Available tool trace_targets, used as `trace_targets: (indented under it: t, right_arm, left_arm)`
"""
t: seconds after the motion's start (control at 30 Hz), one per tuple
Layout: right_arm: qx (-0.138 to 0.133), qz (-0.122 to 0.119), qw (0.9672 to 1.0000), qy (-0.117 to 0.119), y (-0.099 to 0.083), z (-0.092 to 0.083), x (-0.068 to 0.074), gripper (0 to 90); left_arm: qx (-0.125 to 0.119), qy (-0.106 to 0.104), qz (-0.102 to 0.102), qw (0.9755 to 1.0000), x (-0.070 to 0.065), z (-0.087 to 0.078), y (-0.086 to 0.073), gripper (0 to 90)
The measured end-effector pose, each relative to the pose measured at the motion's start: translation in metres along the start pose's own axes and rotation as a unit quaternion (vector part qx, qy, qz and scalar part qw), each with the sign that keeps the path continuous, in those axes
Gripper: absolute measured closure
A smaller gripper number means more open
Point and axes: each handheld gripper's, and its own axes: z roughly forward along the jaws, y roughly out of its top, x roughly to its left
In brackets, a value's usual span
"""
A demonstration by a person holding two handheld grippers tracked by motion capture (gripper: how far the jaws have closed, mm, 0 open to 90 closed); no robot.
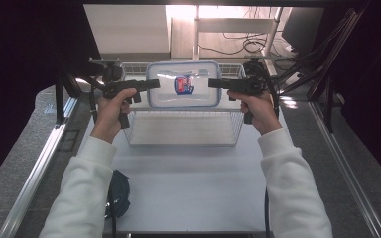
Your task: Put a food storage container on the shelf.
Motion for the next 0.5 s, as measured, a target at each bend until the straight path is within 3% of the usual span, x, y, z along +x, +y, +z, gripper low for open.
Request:
trace_targets:
  t: [0.1, 0.23, 0.4, 0.43, 0.5]
  right_arm:
    - [0.004, 0.008, 1.0000, -0.002, -0.001, 0.006, -0.004, 44.1]
    - [-0.004, 0.037, 0.9993, -0.003, -0.002, 0.018, -0.014, 41.2]
    - [0.000, 0.064, 0.9978, -0.018, 0.001, 0.027, -0.017, 35.1]
    - [0.007, 0.072, 0.9970, -0.026, 0.001, 0.030, -0.017, 32.9]
    - [0.012, 0.111, 0.9932, -0.032, 0.000, 0.034, -0.020, 30.2]
  left_arm:
    - [-0.013, 0.002, -0.011, 0.9999, 0.005, 0.003, 0.001, 44.0]
    - [-0.035, 0.014, -0.016, 0.9991, 0.011, 0.011, 0.004, 44.5]
    - [-0.028, 0.013, -0.042, 0.9986, 0.021, 0.021, 0.005, 41.9]
    - [-0.026, 0.013, -0.045, 0.9986, 0.023, 0.023, 0.005, 40.1]
    - [-0.025, 0.017, -0.042, 0.9986, 0.024, 0.027, 0.004, 37.9]
